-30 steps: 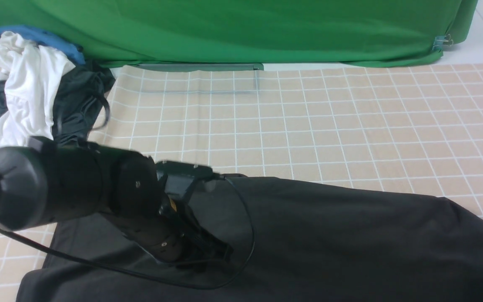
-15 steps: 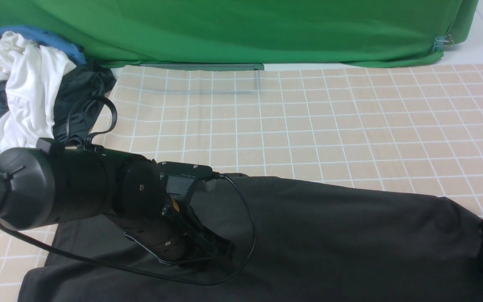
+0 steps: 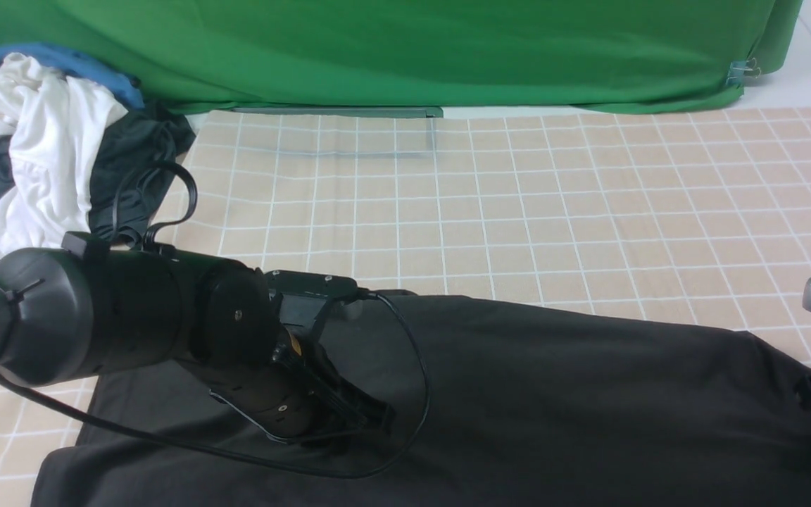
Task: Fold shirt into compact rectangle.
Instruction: 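Pull the folded dark garment lengthwise by its ends to straighten it flat on the table, then fold the right end of the dark garment over onto its left end with the right gripper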
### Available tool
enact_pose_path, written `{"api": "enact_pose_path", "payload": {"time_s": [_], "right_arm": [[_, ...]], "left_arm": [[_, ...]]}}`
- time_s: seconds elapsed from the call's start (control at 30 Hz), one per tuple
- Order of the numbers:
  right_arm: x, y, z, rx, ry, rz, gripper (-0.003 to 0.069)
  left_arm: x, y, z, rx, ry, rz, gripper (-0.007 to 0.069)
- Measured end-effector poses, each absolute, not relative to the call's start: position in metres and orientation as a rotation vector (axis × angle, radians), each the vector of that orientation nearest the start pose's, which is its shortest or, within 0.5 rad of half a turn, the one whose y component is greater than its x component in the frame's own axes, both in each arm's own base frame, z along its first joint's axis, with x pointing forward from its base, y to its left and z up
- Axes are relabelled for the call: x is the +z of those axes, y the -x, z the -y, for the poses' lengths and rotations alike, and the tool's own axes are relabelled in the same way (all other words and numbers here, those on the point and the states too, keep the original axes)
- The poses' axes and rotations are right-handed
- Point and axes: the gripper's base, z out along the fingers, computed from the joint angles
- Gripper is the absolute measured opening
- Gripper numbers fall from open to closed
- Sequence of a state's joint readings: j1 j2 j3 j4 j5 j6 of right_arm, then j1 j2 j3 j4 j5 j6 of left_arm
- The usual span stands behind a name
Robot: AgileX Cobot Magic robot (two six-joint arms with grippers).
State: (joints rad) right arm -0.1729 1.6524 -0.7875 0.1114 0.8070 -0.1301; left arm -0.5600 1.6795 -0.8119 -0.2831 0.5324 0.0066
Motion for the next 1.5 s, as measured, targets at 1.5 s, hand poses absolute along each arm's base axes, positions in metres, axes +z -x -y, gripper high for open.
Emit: {"api": "enact_pose_path", "payload": {"time_s": [1.5], "right_arm": [[0.326, -0.263, -0.198, 0.643, 0.474, -2.717, 0.0053]], "left_arm": [[0.343, -0.168, 0.011, -0.145, 0.072, -2.440, 0.0019]]}}
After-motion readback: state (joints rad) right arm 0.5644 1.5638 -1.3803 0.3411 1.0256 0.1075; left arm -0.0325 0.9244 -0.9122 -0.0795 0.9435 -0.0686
